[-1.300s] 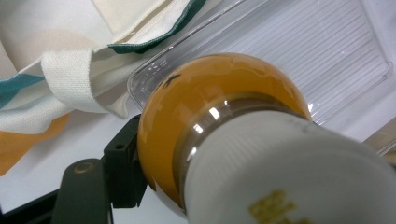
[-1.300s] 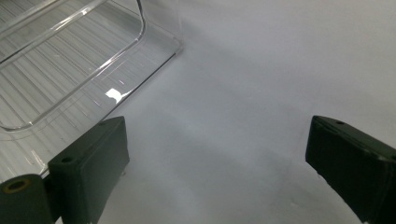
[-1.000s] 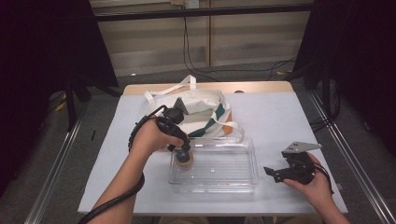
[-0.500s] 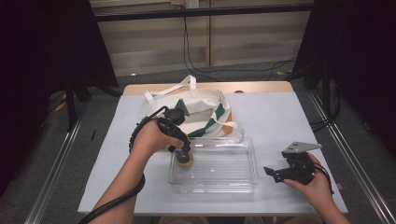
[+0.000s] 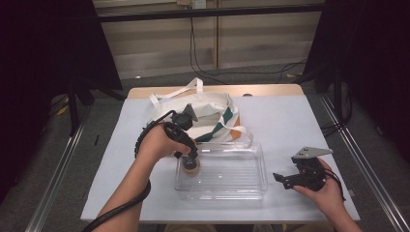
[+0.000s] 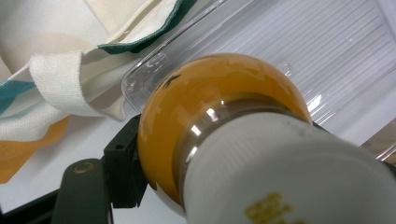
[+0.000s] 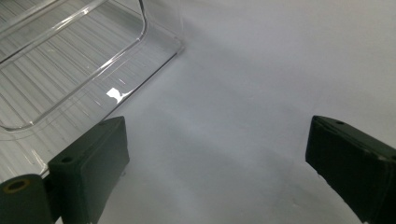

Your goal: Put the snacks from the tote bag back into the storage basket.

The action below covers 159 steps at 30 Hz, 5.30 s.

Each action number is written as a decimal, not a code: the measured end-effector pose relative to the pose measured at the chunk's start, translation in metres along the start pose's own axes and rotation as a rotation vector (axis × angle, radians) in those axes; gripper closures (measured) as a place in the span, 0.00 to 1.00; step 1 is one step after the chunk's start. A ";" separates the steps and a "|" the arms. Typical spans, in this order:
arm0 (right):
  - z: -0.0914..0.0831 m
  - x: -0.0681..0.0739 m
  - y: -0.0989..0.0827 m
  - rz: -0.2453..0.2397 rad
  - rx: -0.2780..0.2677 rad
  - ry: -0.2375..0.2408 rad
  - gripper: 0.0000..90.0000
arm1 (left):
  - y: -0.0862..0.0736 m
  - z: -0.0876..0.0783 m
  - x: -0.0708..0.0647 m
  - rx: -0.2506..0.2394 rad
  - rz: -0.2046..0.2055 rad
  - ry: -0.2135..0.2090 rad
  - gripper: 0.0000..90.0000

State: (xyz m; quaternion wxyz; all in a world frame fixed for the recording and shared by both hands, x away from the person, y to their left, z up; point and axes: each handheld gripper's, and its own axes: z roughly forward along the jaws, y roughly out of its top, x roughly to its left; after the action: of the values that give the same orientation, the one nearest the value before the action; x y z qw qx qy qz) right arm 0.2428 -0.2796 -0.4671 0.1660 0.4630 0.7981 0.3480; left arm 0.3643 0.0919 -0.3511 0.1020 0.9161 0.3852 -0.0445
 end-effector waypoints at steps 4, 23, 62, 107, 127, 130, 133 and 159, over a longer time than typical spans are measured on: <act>0.000 0.000 0.000 -0.001 0.000 -0.002 0.06 | 0.000 0.001 0.000 0.003 0.005 0.003 0.33; 0.001 0.000 0.000 -0.008 0.004 0.002 0.06 | 0.002 0.006 -0.002 0.020 0.048 0.021 0.33; 0.004 0.003 0.003 -0.017 0.006 0.012 0.06 | -0.013 0.007 0.005 -0.059 -0.016 -0.006 0.18; 0.008 0.005 0.005 -0.023 0.017 0.021 0.06 | -0.047 0.001 0.015 -0.097 -0.049 -0.019 0.13; 0.006 0.005 0.003 -0.024 0.019 0.009 0.06 | -0.060 -0.006 0.025 -0.112 -0.064 -0.006 0.13; 0.006 0.006 0.002 -0.020 0.028 0.008 0.06 | -0.062 -0.008 0.027 -0.112 -0.068 -0.004 0.13; 0.005 0.005 0.001 -0.025 0.025 0.009 0.06 | -0.063 -0.009 0.029 -0.113 -0.065 -0.002 0.13; 0.002 0.004 -0.003 -0.022 0.026 0.002 0.06 | -0.078 0.000 0.045 -0.154 -0.125 -0.001 0.13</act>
State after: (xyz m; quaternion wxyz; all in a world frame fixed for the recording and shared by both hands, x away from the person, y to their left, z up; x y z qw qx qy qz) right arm 0.2405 -0.2766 -0.4700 0.1633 0.4560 0.8077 0.3363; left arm 0.3397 0.1767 -0.3702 0.1693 0.8797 0.4438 -0.0214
